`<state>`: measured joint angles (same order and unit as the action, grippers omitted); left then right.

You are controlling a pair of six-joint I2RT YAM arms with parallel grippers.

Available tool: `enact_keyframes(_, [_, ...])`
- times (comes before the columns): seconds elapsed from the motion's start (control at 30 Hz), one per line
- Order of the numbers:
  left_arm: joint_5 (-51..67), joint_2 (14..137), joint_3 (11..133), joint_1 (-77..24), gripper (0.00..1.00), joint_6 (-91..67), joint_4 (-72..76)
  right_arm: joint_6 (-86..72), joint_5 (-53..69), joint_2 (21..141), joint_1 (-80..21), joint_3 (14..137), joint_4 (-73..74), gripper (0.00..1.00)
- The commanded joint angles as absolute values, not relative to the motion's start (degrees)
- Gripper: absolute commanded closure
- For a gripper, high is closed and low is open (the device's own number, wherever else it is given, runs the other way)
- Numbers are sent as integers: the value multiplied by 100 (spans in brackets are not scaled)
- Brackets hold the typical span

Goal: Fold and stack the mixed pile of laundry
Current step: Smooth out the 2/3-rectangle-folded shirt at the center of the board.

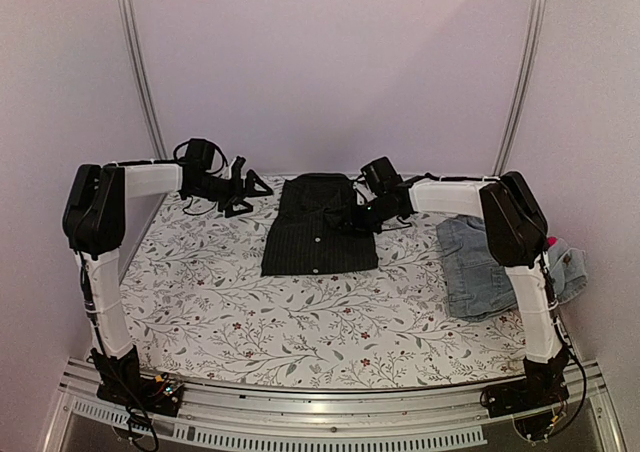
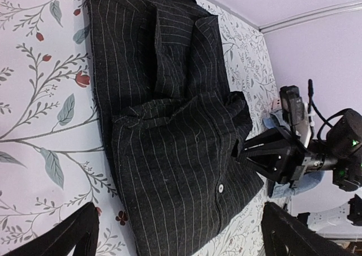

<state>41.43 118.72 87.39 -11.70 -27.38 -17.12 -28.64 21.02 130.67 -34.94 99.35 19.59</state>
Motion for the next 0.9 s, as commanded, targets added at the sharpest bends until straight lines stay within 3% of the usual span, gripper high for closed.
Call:
enact_keyframes(0.0, [4160, 11896, 8968, -1152, 0, -2640, -1754, -2840, 1830, 13584, -3444, 10638, 1856, 79])
enact_keyframes(0.27, [4190, 11985, 9012, -1157, 0, -2628, -1750, -3057, 2194, 14158, -3312, 11335, 1618, 74])
enact_keyframes(0.87, [4186, 11962, 8733, -1205, 0, -2474, -1750, -3838, 2245, 14720, -3094, 11681, 671, 61])
